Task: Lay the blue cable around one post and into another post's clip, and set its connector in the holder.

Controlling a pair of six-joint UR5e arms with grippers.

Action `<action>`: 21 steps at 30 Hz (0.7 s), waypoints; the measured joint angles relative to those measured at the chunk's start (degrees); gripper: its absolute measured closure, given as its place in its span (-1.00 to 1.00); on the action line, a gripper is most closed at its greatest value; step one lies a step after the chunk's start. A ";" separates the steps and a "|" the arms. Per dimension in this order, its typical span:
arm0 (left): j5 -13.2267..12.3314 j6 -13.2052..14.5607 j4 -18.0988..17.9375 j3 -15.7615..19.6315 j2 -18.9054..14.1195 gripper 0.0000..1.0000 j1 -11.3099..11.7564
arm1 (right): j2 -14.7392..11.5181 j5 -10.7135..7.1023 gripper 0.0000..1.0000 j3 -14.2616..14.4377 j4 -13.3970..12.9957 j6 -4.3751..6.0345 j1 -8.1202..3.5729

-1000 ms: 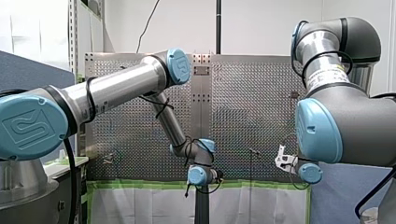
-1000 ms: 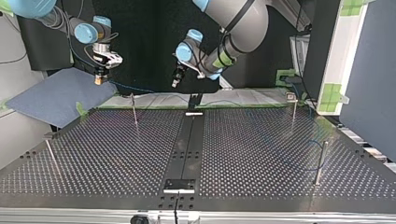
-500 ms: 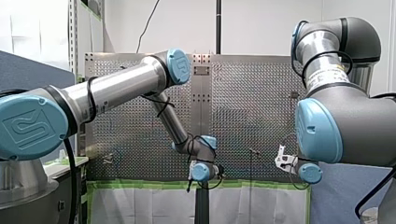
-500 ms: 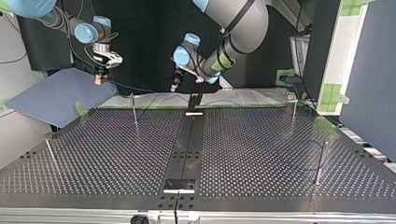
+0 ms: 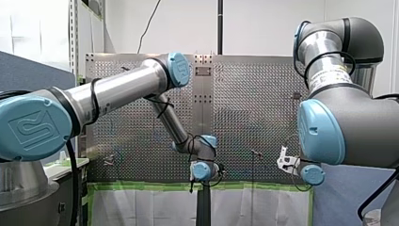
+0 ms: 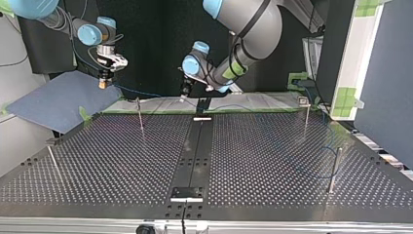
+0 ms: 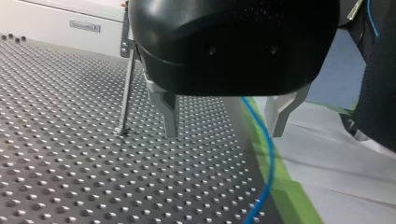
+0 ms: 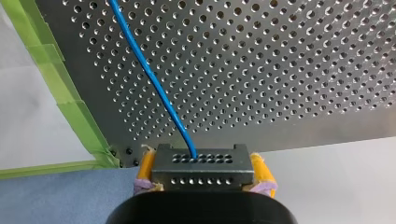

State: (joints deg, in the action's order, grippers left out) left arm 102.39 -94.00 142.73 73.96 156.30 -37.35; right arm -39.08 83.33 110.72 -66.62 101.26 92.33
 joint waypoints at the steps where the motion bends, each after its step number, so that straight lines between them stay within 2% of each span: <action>1: -0.01 0.07 0.30 -0.30 0.34 -0.83 0.03 | 0.00 0.00 1.00 0.00 -0.01 0.00 0.00; 5: 0.43 0.86 1.89 -1.86 2.00 -0.83 0.06 | 0.00 0.00 1.00 -0.01 -0.01 0.01 0.00; 10: 0.66 0.39 3.91 -3.72 4.15 -0.83 0.30 | 0.00 0.00 1.00 0.00 0.00 -0.03 0.00; 21: 1.09 -0.50 4.54 -6.81 4.72 -0.83 0.45 | 0.00 0.00 1.00 0.01 0.08 -0.08 -0.01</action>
State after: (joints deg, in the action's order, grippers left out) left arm 103.47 -94.50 147.28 67.16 161.03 -36.89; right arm -39.08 83.33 110.72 -66.55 101.18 92.32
